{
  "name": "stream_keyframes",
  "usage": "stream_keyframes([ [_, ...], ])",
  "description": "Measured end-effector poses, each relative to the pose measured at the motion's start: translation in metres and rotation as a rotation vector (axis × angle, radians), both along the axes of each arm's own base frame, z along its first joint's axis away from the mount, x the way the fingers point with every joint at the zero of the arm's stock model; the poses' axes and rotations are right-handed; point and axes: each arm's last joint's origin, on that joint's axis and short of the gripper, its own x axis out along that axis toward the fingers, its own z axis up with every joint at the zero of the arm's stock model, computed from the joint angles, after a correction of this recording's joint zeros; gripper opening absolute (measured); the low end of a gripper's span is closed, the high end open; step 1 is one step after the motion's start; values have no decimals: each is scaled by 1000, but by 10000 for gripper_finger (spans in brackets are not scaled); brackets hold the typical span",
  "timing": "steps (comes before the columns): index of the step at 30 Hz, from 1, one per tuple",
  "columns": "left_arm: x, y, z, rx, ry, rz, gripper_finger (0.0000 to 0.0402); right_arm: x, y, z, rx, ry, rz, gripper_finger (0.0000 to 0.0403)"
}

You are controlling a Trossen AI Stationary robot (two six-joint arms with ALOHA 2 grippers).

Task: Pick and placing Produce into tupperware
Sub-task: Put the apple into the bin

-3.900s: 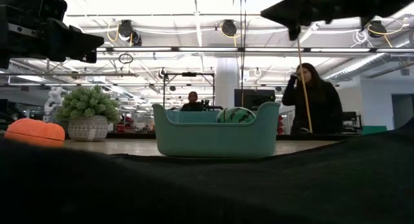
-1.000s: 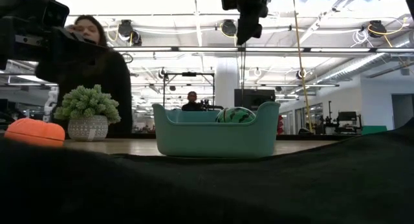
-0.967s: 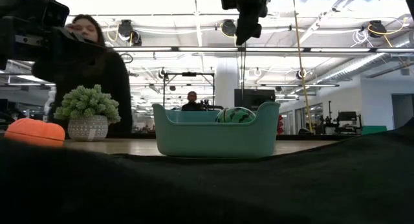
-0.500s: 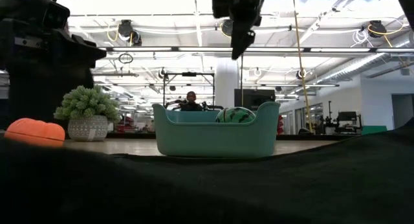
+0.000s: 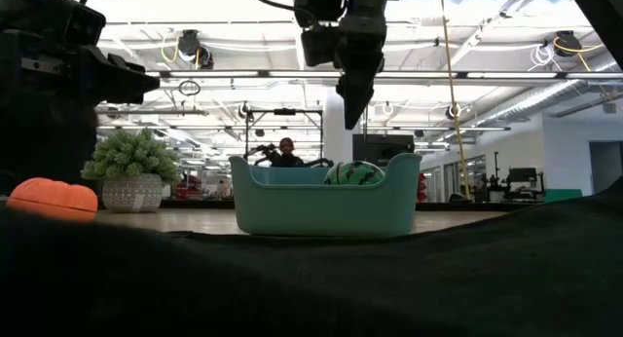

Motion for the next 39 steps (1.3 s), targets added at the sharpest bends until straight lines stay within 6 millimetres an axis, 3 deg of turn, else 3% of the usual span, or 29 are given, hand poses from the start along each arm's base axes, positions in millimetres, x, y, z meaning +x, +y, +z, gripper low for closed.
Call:
stream_keyframes([
  [16, 0, 0, -1, -2, 14, 5, 1, -7, -3, -51, 32, 44, -93, 320],
  [39, 0, 0, -1, 3, 14, 4, 1, -13, -1, -83, 41, 53, -131, 320],
])
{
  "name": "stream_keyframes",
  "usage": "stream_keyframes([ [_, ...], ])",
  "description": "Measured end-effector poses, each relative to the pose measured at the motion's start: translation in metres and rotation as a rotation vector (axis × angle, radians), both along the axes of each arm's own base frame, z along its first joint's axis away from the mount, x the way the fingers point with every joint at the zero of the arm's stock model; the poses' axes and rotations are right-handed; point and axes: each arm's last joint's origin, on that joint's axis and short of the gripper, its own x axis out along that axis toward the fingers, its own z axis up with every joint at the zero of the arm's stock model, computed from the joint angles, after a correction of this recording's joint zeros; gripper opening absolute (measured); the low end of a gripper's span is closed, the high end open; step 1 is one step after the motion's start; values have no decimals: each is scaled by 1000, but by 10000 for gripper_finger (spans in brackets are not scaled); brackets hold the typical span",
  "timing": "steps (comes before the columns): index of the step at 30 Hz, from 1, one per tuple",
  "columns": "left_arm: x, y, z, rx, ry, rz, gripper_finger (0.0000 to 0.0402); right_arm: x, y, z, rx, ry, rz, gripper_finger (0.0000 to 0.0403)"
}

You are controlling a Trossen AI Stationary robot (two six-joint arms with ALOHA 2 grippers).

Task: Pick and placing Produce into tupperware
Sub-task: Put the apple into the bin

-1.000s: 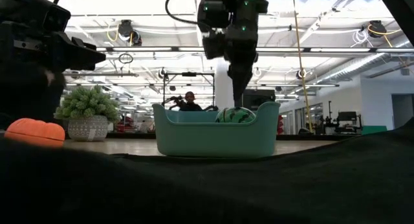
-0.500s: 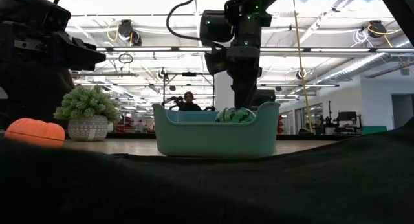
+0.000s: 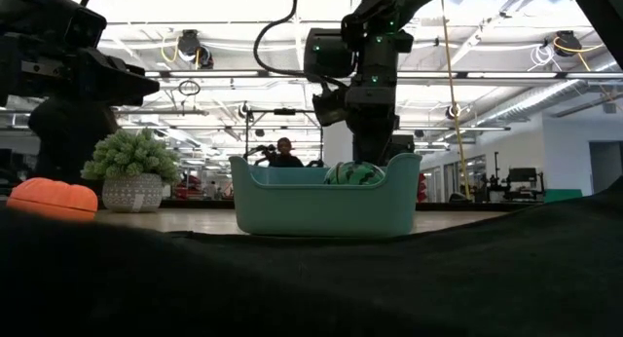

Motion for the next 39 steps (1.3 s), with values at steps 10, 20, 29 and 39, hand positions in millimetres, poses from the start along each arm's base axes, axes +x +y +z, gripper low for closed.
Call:
stream_keyframes([
  [10, 0, 0, 0, 0, 0, 0, 1, -1, 0, -9, -4, -20, 1, 320],
  [20, 0, 0, 0, -1, 0, 0, 1, -4, 1, -19, -5, -16, 16, 320],
  [29, 0, 0, 0, -1, 1, 1, 1, -2, 0, -19, -15, -46, 38, 310],
  [39, 0, 0, -1, -2, 6, 1, 1, -2, 0, -19, -15, -45, 41, 253],
])
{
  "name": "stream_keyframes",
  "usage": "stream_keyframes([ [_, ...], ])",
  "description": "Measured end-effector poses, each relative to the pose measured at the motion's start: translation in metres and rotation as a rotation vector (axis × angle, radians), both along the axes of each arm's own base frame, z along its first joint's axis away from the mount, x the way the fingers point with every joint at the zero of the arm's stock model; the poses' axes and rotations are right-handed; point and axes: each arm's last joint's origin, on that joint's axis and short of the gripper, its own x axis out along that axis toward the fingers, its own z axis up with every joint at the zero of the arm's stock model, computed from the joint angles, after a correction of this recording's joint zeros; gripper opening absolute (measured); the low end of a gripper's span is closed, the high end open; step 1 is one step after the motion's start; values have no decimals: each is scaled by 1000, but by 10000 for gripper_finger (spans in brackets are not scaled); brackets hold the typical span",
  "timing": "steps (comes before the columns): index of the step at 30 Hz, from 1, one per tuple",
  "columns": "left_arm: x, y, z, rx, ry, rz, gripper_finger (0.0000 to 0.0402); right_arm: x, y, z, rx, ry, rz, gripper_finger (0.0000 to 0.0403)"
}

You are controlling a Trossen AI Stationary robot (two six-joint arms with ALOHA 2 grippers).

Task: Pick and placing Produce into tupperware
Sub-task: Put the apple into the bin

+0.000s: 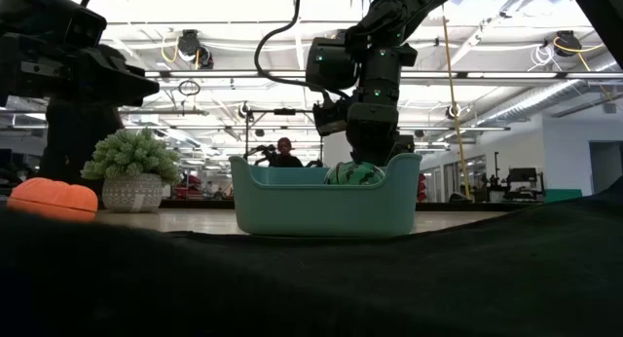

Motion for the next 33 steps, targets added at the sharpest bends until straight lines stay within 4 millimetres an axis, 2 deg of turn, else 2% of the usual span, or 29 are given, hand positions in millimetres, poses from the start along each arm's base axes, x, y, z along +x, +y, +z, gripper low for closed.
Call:
stream_keyframes([
  [9, 0, 0, 0, 0, -1, 0, 1, 0, 0, 0, 0, 0, 0, 253],
  [13, 0, 0, 0, 0, -1, 0, 1, -2, 0, 6, -3, -14, -1, 253],
  [28, 0, 0, 0, 0, -2, 1, 1, -21, -7, 68, -26, -149, -52, 253],
  [33, 0, 0, 0, 0, -2, 1, 1, -18, -3, 94, -27, -145, -41, 253],
])
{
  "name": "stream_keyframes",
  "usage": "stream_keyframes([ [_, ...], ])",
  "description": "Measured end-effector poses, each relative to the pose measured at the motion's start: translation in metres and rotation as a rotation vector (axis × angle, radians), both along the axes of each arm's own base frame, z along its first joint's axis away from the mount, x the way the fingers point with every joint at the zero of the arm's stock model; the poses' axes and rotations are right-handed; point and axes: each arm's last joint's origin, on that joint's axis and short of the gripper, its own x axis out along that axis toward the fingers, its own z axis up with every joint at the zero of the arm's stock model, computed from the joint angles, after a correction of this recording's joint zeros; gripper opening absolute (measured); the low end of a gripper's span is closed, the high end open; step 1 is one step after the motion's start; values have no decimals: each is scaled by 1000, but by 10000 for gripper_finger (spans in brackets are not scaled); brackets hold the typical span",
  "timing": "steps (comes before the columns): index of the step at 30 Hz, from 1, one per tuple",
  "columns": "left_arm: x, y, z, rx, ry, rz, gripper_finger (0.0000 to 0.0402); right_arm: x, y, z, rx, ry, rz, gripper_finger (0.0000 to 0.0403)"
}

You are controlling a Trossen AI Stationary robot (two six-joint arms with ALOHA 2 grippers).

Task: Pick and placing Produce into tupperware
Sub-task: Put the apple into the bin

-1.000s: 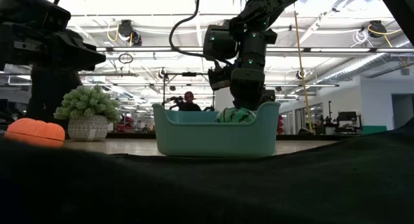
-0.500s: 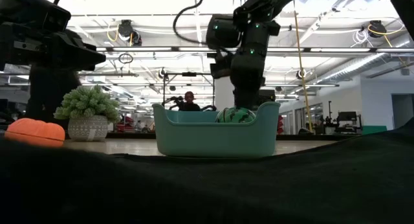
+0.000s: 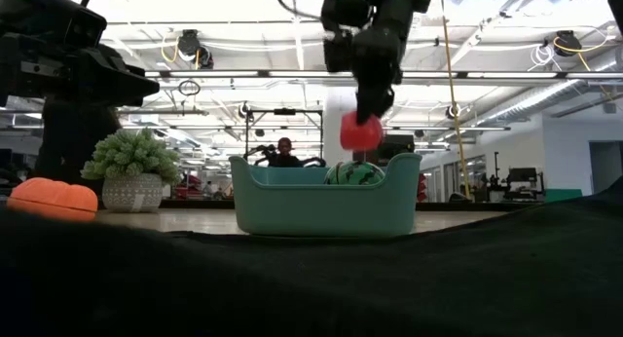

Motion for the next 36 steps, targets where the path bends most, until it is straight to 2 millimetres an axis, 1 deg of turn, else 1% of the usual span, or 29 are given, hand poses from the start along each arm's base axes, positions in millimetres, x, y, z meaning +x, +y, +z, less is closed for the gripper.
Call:
stream_keyframes([
  [4, 0, 0, 0, 0, -1, 0, 1, 5, 4, 20, -7, -39, 11, 253],
  [14, 0, 0, 0, -1, -2, 0, 1, 2, 7, 73, -43, -92, 8, 254],
  [17, 0, 0, 0, -1, -3, 0, 1, 2, 9, 84, -44, -110, 7, 254],
  [20, 0, 0, 0, -1, -2, 1, 1, 4, 15, 88, -47, -137, 22, 254],
  [23, 0, 0, 0, -2, -3, 1, 1, 5, 24, 88, -44, -137, 47, 254],
  [29, 0, 0, 0, -3, -3, 1, 1, 15, 42, 83, -42, -153, 99, 254],
  [36, 0, 0, 0, -3, -3, 6, 1, 26, 56, 77, -20, -182, 126, 254],
])
